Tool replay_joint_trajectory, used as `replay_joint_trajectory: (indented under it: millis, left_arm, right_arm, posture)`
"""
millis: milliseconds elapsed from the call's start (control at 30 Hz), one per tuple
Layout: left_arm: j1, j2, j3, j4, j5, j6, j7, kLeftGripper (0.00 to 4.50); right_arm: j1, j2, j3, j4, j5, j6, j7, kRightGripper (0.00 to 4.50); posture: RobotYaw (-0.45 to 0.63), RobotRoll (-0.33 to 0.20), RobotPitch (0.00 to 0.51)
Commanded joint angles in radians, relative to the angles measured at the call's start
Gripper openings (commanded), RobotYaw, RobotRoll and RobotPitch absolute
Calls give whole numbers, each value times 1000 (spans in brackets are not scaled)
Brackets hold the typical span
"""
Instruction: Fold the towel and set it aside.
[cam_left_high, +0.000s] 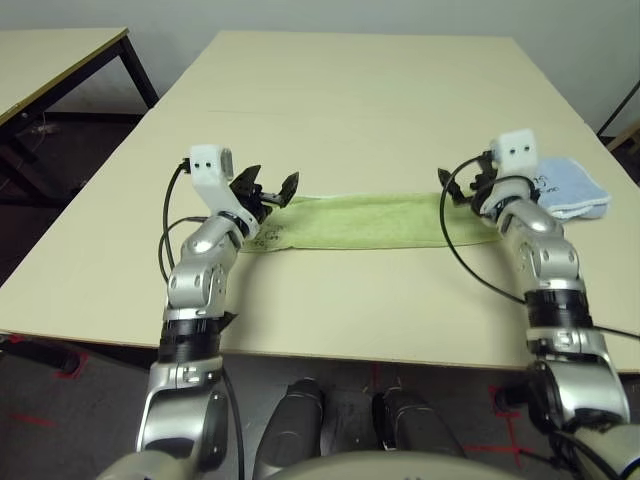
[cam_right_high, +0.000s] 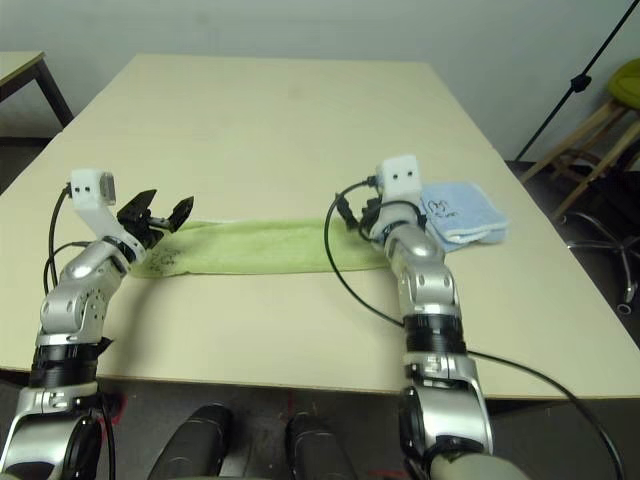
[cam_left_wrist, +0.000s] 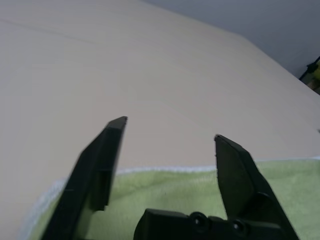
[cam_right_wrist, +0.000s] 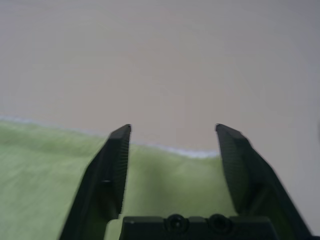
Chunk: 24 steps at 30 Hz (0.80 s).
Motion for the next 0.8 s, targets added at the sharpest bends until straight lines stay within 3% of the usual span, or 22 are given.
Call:
replay_joint_trajectory:
  millis: [33, 200, 233, 567, 800]
  left_arm:
    - [42, 12, -31, 1, 19, 19, 2, 2183]
    - [85, 90, -88, 89, 91, -28, -30, 428]
    - [88, 96, -82, 112, 90, -32, -28, 69]
    - [60, 221, -98, 320, 157, -121, -67, 27]
    - [-12, 261, -67, 380, 117, -173, -112, 27]
  right_arm:
    - [31, -13, 15, -26, 7, 86, -1, 1918]
    - [36, -81, 27, 54, -16, 136, 15, 21]
    - [32, -93, 30, 72, -20, 135, 17, 0]
    - [-2, -186, 35, 285, -65, 57, 21, 0]
    - [-27, -233, -15, 296, -6, 58, 69, 0]
  posture:
    - [99, 0, 113]
    - [96, 0, 115]
    - [96, 0, 115]
    - [108, 0, 119]
    - [97, 0, 119]
